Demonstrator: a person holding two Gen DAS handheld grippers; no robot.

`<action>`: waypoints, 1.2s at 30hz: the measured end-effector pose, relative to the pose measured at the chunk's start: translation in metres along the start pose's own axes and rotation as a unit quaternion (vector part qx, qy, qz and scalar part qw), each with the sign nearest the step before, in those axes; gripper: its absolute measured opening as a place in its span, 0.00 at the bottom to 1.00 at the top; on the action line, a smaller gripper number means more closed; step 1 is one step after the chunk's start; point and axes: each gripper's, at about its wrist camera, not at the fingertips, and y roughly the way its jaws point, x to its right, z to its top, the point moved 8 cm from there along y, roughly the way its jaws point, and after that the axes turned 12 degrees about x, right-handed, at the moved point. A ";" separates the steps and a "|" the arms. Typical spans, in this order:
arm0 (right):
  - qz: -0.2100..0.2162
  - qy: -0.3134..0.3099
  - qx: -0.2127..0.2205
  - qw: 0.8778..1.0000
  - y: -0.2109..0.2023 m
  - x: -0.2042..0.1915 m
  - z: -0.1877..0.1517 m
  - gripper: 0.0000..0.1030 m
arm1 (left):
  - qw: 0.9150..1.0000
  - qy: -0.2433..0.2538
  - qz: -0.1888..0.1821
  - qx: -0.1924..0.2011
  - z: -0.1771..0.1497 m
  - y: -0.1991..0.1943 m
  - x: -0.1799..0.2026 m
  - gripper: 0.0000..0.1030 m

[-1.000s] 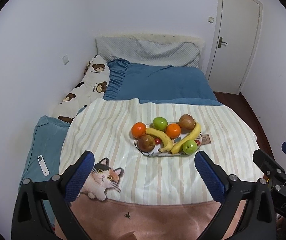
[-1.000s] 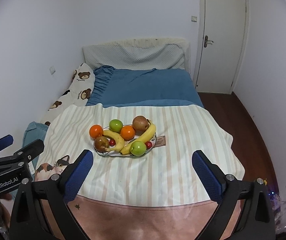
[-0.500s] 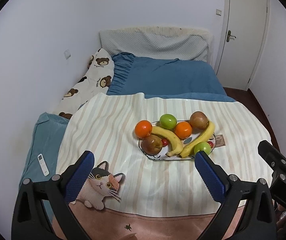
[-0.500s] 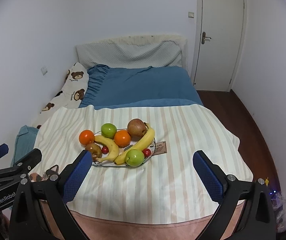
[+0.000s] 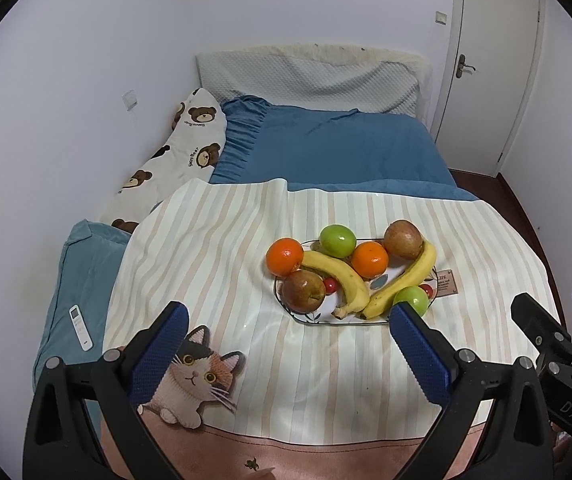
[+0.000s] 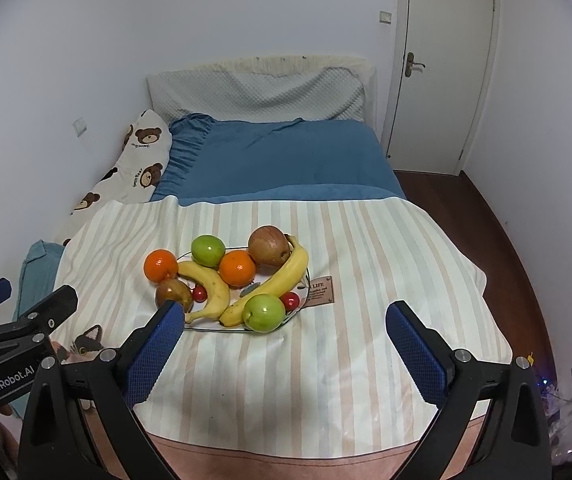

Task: Organize fruits

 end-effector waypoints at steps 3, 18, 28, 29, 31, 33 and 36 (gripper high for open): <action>-0.001 -0.001 -0.002 1.000 0.002 0.000 -0.001 1.00 | 1.000 0.000 0.000 0.000 -0.001 0.000 0.000 1.00; -0.004 -0.003 -0.004 1.000 0.005 0.002 -0.005 1.00 | 1.000 0.005 -0.002 -0.008 -0.009 0.009 -0.003 1.00; -0.004 -0.004 -0.004 1.000 0.006 0.003 -0.007 1.00 | 1.000 0.007 -0.002 -0.009 -0.011 0.008 -0.004 1.00; -0.003 -0.004 -0.004 1.000 0.006 0.002 -0.006 1.00 | 1.000 0.007 -0.003 -0.009 -0.011 0.008 -0.004 1.00; -0.004 -0.004 -0.003 1.000 0.006 0.003 -0.007 1.00 | 1.000 0.007 -0.002 -0.008 -0.011 0.008 -0.004 1.00; -0.003 -0.004 -0.004 1.000 0.006 0.003 -0.007 1.00 | 1.000 0.006 -0.003 -0.011 -0.012 0.008 -0.005 1.00; -0.003 -0.004 -0.005 1.000 0.005 0.003 -0.007 1.00 | 1.000 0.005 -0.004 -0.013 -0.012 0.007 -0.005 1.00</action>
